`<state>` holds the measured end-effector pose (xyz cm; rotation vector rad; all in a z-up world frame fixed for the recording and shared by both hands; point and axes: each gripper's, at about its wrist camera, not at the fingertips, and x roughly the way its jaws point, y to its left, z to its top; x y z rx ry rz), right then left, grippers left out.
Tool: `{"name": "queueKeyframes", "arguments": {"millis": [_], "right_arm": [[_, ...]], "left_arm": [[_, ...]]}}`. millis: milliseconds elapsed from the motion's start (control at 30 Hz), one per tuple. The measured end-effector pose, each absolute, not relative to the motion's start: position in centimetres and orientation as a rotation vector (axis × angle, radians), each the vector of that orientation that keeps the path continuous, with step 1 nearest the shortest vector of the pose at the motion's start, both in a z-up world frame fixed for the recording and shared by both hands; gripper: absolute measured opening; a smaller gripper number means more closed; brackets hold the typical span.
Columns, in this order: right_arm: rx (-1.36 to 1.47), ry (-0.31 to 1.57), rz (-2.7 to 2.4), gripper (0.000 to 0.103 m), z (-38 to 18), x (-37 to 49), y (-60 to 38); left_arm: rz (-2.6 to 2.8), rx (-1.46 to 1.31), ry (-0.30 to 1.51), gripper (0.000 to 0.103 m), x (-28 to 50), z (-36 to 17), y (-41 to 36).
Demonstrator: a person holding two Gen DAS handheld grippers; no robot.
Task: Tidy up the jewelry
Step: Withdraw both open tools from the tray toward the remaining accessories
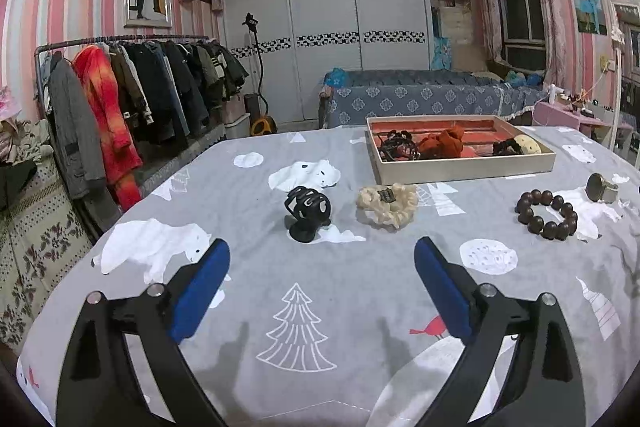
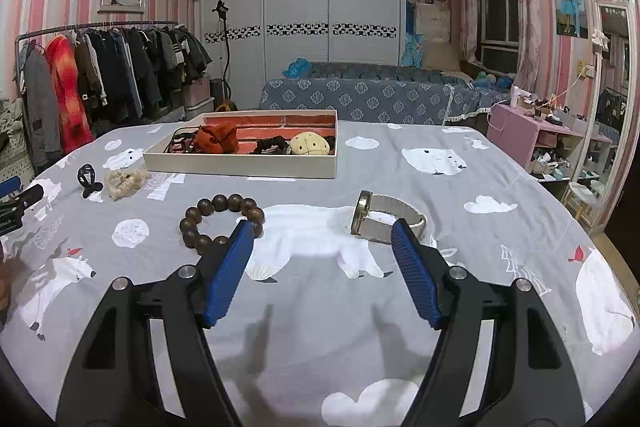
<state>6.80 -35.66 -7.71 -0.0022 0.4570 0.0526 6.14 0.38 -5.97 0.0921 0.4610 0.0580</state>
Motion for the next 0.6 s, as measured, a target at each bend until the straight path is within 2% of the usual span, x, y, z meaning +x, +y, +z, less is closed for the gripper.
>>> {"name": "queueKeyframes", "arguments": {"millis": [133,600], "right_arm": [[-0.017,0.454,0.047,0.077,-7.76,6.68,-35.43],[-0.021,0.458,0.04,0.079,-7.88,6.9,-35.16]], "left_arm": [[0.06,0.075,0.467,0.094,6.28,-5.97,0.75],[0.065,0.077,0.469,0.095,6.27,-6.05,0.74]]}}
